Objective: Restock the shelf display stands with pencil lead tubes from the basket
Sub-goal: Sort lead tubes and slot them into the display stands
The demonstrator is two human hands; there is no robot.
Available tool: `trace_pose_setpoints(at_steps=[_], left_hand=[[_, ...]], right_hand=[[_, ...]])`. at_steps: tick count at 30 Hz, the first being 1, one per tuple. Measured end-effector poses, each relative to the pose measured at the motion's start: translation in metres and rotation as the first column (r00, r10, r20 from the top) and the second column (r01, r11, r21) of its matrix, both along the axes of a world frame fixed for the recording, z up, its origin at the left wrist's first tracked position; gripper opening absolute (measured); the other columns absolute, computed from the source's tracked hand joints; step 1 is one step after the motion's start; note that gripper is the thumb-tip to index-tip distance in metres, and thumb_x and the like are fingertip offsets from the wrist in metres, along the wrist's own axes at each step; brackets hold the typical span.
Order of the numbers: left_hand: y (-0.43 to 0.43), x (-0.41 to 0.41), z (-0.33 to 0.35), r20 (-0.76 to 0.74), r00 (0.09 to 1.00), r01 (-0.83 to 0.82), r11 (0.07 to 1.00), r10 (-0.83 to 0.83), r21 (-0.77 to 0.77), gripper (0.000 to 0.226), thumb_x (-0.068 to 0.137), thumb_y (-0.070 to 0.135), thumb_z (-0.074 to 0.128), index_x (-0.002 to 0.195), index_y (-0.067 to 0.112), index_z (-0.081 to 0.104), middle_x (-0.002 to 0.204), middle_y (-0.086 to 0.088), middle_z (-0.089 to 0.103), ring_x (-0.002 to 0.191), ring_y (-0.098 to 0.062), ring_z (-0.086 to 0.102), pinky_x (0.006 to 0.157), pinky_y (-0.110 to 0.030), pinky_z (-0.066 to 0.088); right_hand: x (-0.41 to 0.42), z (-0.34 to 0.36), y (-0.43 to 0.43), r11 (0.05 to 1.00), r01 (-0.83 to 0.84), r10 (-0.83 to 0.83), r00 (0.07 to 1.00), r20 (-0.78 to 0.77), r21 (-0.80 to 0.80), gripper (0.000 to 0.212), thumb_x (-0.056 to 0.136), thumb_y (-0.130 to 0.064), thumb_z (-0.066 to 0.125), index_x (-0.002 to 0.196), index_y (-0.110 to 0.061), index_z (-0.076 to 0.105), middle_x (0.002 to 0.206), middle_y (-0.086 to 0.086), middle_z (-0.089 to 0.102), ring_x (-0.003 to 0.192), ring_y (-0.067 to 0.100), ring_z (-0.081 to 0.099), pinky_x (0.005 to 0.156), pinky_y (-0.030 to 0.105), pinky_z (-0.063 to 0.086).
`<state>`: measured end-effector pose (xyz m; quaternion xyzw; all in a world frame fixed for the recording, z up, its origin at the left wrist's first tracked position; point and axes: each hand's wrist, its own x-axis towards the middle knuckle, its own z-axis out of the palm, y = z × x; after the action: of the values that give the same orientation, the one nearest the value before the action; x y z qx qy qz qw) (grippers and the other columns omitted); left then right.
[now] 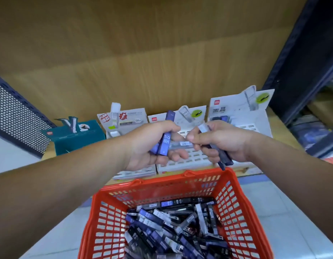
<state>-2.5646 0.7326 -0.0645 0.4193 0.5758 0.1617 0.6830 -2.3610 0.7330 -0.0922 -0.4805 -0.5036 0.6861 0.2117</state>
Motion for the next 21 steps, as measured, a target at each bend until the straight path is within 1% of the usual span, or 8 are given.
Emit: trace_pose_setpoints(at_steps=[3,5,8,11,13,15,18,21], left_hand=[[0.014,0.027,0.000,-0.043,0.998,0.043,0.998,-0.041,0.040,0.038,0.098,0.022,0.055,0.123,-0.005,0.063,0.093,-0.025,0.075,0.055,-0.018,0.052,0.035,-0.020,0.032],[0.021,0.044,0.002,-0.059,0.995,0.088,0.993,-0.084,0.076,0.030,0.098,0.015,0.056,0.119,-0.005,0.066,0.088,-0.019,0.075,0.057,-0.015,0.049,0.037,-0.018,0.030],[0.027,0.062,0.001,-0.033,0.995,0.092,0.995,-0.090,0.048,0.019,0.098,0.019,0.060,0.108,0.007,0.071,0.090,-0.016,0.077,0.060,-0.014,0.057,0.046,-0.018,0.035],[0.035,0.066,-0.015,-0.091,0.996,0.010,0.999,-0.006,0.050,0.024,0.098,0.023,0.063,0.116,0.010,0.070,0.092,-0.012,0.079,0.061,-0.015,0.064,0.049,-0.021,0.043],[0.039,0.062,-0.029,-0.096,0.992,-0.073,0.994,0.081,0.080,0.026,0.099,0.024,0.062,0.119,0.008,0.068,0.076,-0.007,0.071,0.050,-0.015,0.051,0.041,-0.023,0.035],[0.037,0.058,-0.038,-0.059,0.992,-0.108,0.991,0.113,0.083,0.021,0.101,0.025,0.061,0.112,0.009,0.067,0.072,-0.008,0.062,0.048,-0.015,0.039,0.040,-0.023,0.028],[0.032,0.053,-0.043,0.008,0.995,-0.096,0.991,0.095,0.098,0.015,0.103,0.023,0.062,0.103,0.008,0.063,0.080,-0.011,0.063,0.049,-0.014,0.038,0.041,-0.024,0.027],[0.033,0.048,-0.046,-0.040,0.999,0.038,0.976,-0.030,0.213,0.017,0.100,0.021,0.067,0.092,0.008,0.059,0.072,-0.007,0.057,0.048,-0.013,0.036,0.043,-0.023,0.025]], right_hand=[[0.026,-0.003,-0.005,0.999,0.050,-0.050,0.999,0.001,0.011,0.023,0.103,-0.024,0.061,0.089,-0.006,0.058,0.048,-0.007,0.056,0.039,0.011,0.032,0.048,0.026,0.027],[0.037,-0.005,-0.005,0.997,0.071,-0.071,0.997,-0.038,0.003,0.023,0.103,-0.026,0.061,0.093,-0.006,0.062,0.060,-0.003,0.064,0.042,0.011,0.032,0.045,0.024,0.029],[0.052,-0.011,-0.004,0.992,0.121,-0.121,0.993,-0.001,0.031,0.023,0.103,-0.024,0.064,0.088,-0.006,0.064,0.068,0.003,0.065,0.043,0.012,0.034,0.042,0.023,0.030],[0.066,-0.021,-0.005,0.971,0.240,-0.240,0.971,0.015,0.001,0.016,0.103,-0.021,0.063,0.096,-0.007,0.062,0.080,0.010,0.070,0.044,0.014,0.035,0.044,0.023,0.031],[0.071,-0.029,-0.005,0.957,0.286,-0.286,0.958,0.011,-0.041,0.014,0.103,-0.022,0.063,0.101,-0.008,0.062,0.085,0.012,0.071,0.046,0.015,0.035,0.045,0.024,0.031],[0.071,-0.036,-0.003,0.952,0.299,-0.300,0.954,-0.003,-0.065,0.015,0.103,-0.023,0.062,0.103,-0.009,0.062,0.087,0.013,0.072,0.047,0.016,0.036,0.047,0.026,0.032],[0.061,-0.041,0.000,0.967,0.236,-0.240,0.971,-0.023,-0.097,0.018,0.103,-0.025,0.062,0.104,-0.007,0.062,0.090,0.013,0.073,0.049,0.016,0.037,0.048,0.028,0.034],[0.046,-0.041,0.004,0.994,0.067,-0.063,0.997,0.046,-0.083,0.026,0.100,-0.030,0.067,0.109,-0.005,0.062,0.089,0.012,0.075,0.048,0.016,0.039,0.048,0.028,0.035]])
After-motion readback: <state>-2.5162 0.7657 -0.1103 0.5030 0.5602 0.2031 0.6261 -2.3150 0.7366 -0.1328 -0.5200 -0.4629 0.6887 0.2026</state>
